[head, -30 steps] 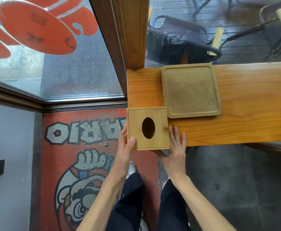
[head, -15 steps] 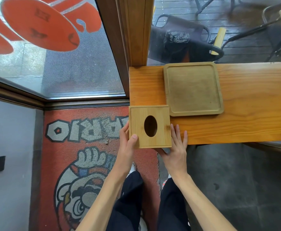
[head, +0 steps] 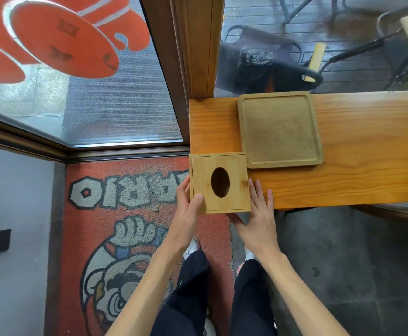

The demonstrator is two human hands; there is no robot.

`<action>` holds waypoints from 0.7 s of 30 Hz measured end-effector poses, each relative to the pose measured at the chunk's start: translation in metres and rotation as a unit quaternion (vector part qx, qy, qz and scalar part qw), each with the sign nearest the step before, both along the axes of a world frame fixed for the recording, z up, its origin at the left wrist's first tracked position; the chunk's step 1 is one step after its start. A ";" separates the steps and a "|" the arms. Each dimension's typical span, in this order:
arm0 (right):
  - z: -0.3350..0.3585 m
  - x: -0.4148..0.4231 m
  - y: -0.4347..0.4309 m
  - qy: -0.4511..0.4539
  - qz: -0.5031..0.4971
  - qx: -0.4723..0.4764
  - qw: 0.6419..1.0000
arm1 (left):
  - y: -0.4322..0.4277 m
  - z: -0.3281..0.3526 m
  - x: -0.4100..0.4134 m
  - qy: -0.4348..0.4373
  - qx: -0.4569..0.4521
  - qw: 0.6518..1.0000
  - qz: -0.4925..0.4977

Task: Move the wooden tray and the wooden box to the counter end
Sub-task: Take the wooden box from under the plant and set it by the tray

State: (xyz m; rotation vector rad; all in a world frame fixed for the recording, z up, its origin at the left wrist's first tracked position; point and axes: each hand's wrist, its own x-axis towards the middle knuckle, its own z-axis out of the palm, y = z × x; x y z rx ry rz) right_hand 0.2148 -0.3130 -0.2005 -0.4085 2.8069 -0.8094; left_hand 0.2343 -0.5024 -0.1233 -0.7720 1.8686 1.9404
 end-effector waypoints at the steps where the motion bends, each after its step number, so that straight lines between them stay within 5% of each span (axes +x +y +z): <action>1: 0.007 -0.002 0.005 -0.044 0.021 0.012 0.999 | -0.002 0.004 -0.001 -0.003 0.007 1.000 -0.002; 4: 0.048 -0.013 0.014 -0.260 0.047 -0.049 0.963 | -0.007 0.012 -0.006 -0.001 0.034 0.999 0.015; 7: 0.091 -0.031 0.016 -0.429 -0.024 -0.222 0.876 | -0.008 0.020 -0.016 -0.008 0.038 0.999 0.012; 9: 0.102 -0.044 0.012 -0.435 -0.082 -0.282 0.851 | -0.009 0.026 -0.023 -0.017 0.025 0.999 -0.028; 15: 0.108 -0.070 -0.001 -0.417 -0.092 -0.140 0.894 | -0.016 0.030 -0.027 -0.026 0.010 0.995 -0.091; 21: 0.118 -0.073 -0.001 -0.417 -0.076 -0.128 0.897 | -0.016 0.033 -0.027 -0.025 0.013 0.995 -0.095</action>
